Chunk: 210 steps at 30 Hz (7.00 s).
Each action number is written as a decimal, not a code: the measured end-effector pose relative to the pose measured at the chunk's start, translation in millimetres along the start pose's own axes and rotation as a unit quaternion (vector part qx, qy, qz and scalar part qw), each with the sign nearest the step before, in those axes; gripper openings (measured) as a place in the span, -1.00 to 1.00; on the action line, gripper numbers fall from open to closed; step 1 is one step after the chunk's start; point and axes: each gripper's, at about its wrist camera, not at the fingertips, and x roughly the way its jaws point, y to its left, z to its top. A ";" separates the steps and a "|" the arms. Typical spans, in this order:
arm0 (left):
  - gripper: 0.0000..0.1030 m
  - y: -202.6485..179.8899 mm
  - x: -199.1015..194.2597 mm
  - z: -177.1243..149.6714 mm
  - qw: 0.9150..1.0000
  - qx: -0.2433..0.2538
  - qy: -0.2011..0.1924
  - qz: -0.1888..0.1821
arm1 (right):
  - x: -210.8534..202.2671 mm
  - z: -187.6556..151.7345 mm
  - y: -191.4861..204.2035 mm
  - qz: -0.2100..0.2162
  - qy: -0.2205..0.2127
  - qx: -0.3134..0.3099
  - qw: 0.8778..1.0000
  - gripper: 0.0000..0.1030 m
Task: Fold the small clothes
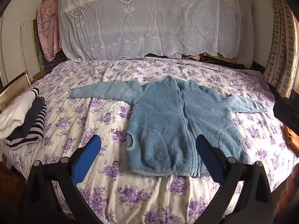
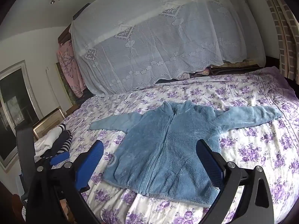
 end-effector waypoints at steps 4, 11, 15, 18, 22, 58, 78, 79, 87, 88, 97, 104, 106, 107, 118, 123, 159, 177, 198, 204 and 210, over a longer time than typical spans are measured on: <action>0.91 0.3 0.6 0.2 1.000 0.000 0.001 -0.001 | 0.0 0.0 0.4 0.001 0.000 0.001 1.000 0.93; 0.91 0.6 2.4 -3.5 1.000 -0.001 0.002 0.002 | -0.3 0.5 1.3 0.000 -0.001 0.001 1.000 0.93; 0.91 1.1 2.5 -3.5 1.000 -0.001 0.003 0.001 | -0.5 -0.7 0.4 0.000 0.000 0.001 1.000 0.93; 0.91 1.5 2.6 -3.8 1.000 -0.001 0.004 0.001 | -0.6 -0.8 0.5 0.000 0.000 0.001 1.000 0.93; 0.91 2.9 5.6 -10.2 1.000 -0.002 0.005 0.002 | -0.5 -0.9 0.4 0.001 -0.001 0.000 1.000 0.93; 0.91 4.9 8.7 -11.9 1.000 -0.003 0.011 0.002 | 0.8 -1.6 0.8 0.002 0.000 0.001 1.000 0.93; 0.91 9.2 11.8 -21.4 1.000 -0.005 0.014 0.002 | 1.3 -2.4 2.1 0.002 0.001 0.003 1.000 0.93; 0.91 9.5 11.9 -22.0 1.000 -0.005 0.015 0.002 | 1.4 -2.4 2.0 0.002 0.001 0.003 1.000 0.93; 0.91 23.4 40.8 -39.7 0.999 -0.014 0.041 0.001 | 24.4 -18.4 -13.8 -0.020 0.021 0.007 1.000 0.93; 0.91 28.3 51.3 -41.4 0.998 -0.020 0.052 0.002 | 31.5 -22.2 -22.3 -0.027 0.031 0.013 0.999 0.93; 0.91 61.4 142.9 -58.2 0.984 -0.078 0.159 -0.031 | 95.8 -71.7 -110.3 -0.091 0.127 0.107 0.982 0.93; 0.92 32.2 173.8 -66.2 0.984 0.002 0.177 -0.027 | 100.6 -63.8 -160.1 -0.124 0.118 0.135 0.976 0.93; 0.92 31.5 171.8 -65.7 0.984 0.007 0.175 -0.023 | 103.7 -59.8 -186.8 -0.134 0.124 0.162 0.970 0.93; 0.91 33.2 168.8 -62.0 0.984 0.002 0.178 -0.019 | 105.0 -57.0 -202.5 -0.138 0.125 0.178 0.966 0.93; 0.88 -66.9 161.7 74.0 0.993 0.077 0.072 -0.059 | 92.8 -1.1 -386.1 -0.143 0.037 0.406 0.902 0.62; 0.88 -146.5 216.8 117.6 0.987 0.076 0.096 -0.103 | 111.8 -2.1 -440.8 -0.127 0.033 0.479 0.868 0.38; 0.92 -292.7 351.1 72.9 0.968 0.154 0.184 -0.068 | 95.6 -6.8 -491.5 -0.195 -0.051 0.463 0.863 -0.85; 0.92 -23.5 300.4 76.5 0.987 0.042 0.150 0.047 | 113.8 57.6 -395.6 -0.162 -0.063 0.320 0.931 -0.85; 0.92 73.7 303.8 57.9 0.985 -0.081 0.146 0.038 | 206.1 101.1 -215.8 -0.123 -0.012 0.209 0.970 -0.84; 0.92 105.0 300.1 63.3 0.979 -0.135 0.146 0.032 | 236.7 107.4 -167.9 -0.101 0.002 0.183 0.978 -0.84; 0.92 125.2 301.1 59.8 0.969 -0.194 0.155 0.011 | 272.2 100.4 -121.8 -0.074 0.025 0.162 0.984 -0.84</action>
